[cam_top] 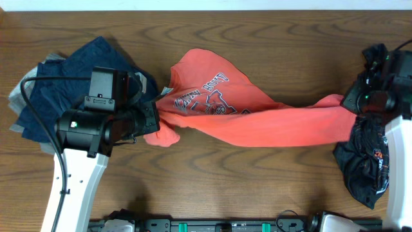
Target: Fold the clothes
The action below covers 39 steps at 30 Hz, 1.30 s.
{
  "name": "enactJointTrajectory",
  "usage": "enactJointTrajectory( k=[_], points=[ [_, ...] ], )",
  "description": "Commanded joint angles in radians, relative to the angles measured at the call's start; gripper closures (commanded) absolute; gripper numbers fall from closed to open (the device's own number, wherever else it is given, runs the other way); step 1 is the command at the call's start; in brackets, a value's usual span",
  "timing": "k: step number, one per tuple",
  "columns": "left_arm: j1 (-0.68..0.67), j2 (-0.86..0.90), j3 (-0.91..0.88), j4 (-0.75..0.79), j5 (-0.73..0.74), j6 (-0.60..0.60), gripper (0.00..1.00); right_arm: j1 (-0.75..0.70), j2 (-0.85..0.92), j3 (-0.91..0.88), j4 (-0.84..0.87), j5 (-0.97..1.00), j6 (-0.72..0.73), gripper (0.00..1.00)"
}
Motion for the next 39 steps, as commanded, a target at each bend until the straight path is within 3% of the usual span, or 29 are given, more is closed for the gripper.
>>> enactJointTrajectory(
  k=[1, 15, 18, 25, 30, 39],
  points=[
    [0.005, 0.011, -0.033, -0.003, -0.006, 0.002, 0.94, -0.004, 0.077, 0.006, -0.003, -0.001, -0.037, 0.99],
    [0.005, 0.170, -0.165, 0.106, -0.006, 0.006, 0.94, 0.076, 0.467, 0.006, 0.144, 0.000, -0.055, 0.91],
    [0.005, 0.192, -0.166, 0.119, -0.006, 0.011, 0.94, 0.086, 0.487, 0.006, 0.166, 0.000, -0.055, 0.87],
    [0.005, 0.197, -0.166, 0.143, -0.006, 0.013, 0.94, 0.087, 0.488, 0.006, 0.185, 0.000, -0.055, 0.87],
    [0.005, 0.197, -0.166, 0.143, -0.006, 0.013, 0.94, 0.087, 0.488, 0.006, 0.178, 0.000, -0.055, 0.93],
    [0.005, 0.197, -0.166, 0.143, -0.006, 0.013, 0.94, 0.087, 0.487, 0.006, 0.121, 0.000, -0.035, 0.78]
  ],
)
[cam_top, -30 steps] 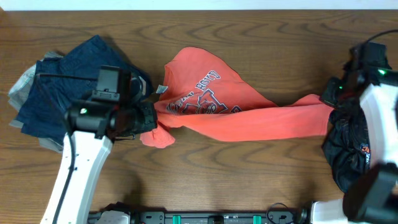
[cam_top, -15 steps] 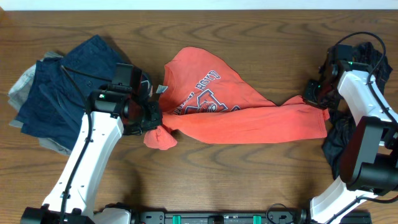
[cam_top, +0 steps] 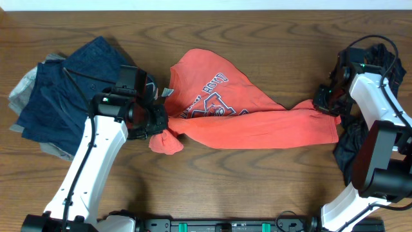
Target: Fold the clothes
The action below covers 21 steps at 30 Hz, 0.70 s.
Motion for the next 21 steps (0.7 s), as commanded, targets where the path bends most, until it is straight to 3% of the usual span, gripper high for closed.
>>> enactJointTrajectory(
  k=[1, 7, 21],
  points=[
    [0.005, -0.001, -0.001, 0.000, -0.006, 0.010, 0.94, 0.008, 0.000, 0.006, -0.014, -0.001, 0.004, 0.76],
    [0.005, -0.001, -0.001, 0.000, -0.006, 0.010, 0.94, 0.008, 0.000, 0.006, -0.027, 0.000, 0.038, 0.84],
    [0.005, -0.001, -0.001, 0.001, -0.010, 0.010, 0.94, 0.008, -0.038, 0.008, 0.024, -0.001, 0.048, 0.81]
  ],
)
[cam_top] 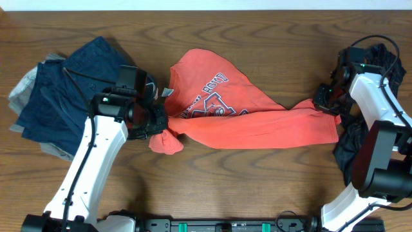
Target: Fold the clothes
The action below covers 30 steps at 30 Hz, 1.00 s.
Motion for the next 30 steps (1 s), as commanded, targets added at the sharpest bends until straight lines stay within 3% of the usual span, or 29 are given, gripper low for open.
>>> enactJointTrajectory(
  k=[1, 23, 25, 29, 30],
  points=[
    [0.005, -0.001, -0.001, 0.001, -0.010, 0.010, 0.94, 0.008, -0.046, 0.008, 0.003, -0.001, 0.014, 0.81],
    [0.005, -0.001, -0.001, 0.000, -0.010, 0.009, 0.94, 0.008, -0.085, -0.066, 0.021, 0.026, 0.006, 0.80],
    [0.005, -0.001, -0.001, 0.001, -0.010, 0.010, 0.94, 0.008, -0.085, -0.085, 0.038, 0.026, 0.006, 0.82],
    [0.005, -0.001, -0.001, 0.000, -0.010, 0.010, 0.94, 0.008, -0.085, -0.095, 0.054, 0.027, 0.013, 0.99],
    [0.005, -0.001, -0.001, 0.000, -0.010, 0.010, 0.94, 0.008, -0.085, -0.094, 0.057, 0.027, 0.020, 0.99]
  ],
)
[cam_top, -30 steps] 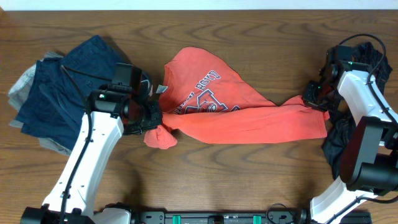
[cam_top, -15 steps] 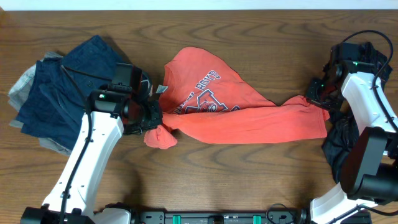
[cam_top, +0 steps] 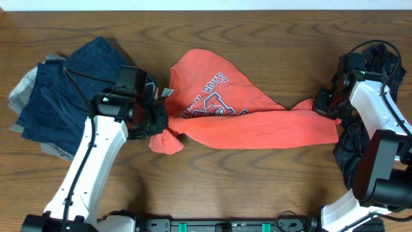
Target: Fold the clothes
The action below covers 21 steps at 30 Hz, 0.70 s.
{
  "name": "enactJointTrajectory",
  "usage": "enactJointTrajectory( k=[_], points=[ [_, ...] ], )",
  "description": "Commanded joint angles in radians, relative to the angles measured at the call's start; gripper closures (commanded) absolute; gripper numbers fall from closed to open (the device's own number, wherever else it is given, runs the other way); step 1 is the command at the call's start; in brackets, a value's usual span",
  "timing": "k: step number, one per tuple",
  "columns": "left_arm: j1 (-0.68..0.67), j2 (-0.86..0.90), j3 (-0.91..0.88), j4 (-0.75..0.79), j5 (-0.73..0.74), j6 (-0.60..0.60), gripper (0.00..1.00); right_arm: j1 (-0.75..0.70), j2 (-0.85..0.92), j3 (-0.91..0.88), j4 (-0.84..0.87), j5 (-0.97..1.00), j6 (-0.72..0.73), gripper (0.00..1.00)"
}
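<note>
An orange T-shirt (cam_top: 244, 125) with a printed chest lies stretched across the middle of the table. Its left end is bunched into a knot-like wad at my left gripper (cam_top: 159, 126), which is shut on that cloth. Its right end tapers to a tip at my right gripper (cam_top: 324, 104). The right gripper touches that tip, and its dark fingers blend together, so their state is hidden.
A pile of navy and grey clothes (cam_top: 58, 96) lies at the far left behind the left arm. A black garment with an orange print (cam_top: 364, 151) is heaped at the right edge under the right arm. Bare wood table (cam_top: 257, 187) runs along the front.
My right gripper has shifted slightly right and toward the front, while the shirt's right tip has stayed where it was. The left arm and the shirt have not moved.
At first both grippers held the orange shirt pulled taut between them, the right one far out at the table's right edge. Then the right gripper was further in and back, with the shirt lying slack on the table. It has stayed so, the right gripper edging off slightly.
</note>
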Motion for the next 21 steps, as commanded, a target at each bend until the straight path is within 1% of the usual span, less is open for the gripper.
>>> enactJointTrajectory(
  k=[1, 5, 10, 11, 16, 21],
  points=[
    [0.005, -0.001, -0.001, -0.001, -0.010, 0.009, 0.94, 0.008, -0.014, -0.003, 0.013, 0.014, 0.019, 0.99],
    [0.005, -0.002, 0.000, 0.005, -0.010, 0.009, 0.94, 0.003, -0.026, 0.040, 0.004, 0.013, 0.026, 0.99],
    [0.005, -0.018, 0.050, 0.018, -0.009, 0.025, 0.94, -0.018, -0.110, 0.199, -0.111, 0.002, 0.008, 0.99],
    [0.005, -0.027, 0.076, 0.017, -0.009, 0.033, 0.94, -0.022, -0.143, 0.248, -0.148, 0.003, -0.001, 0.99],
    [0.006, -0.080, 0.211, 0.017, -0.010, 0.051, 0.94, -0.042, -0.272, 0.384, -0.261, 0.003, -0.020, 0.99],
    [0.016, -0.163, 0.366, 0.017, -0.010, 0.055, 0.94, -0.094, -0.402, 0.453, -0.327, 0.003, -0.021, 0.99]
  ],
)
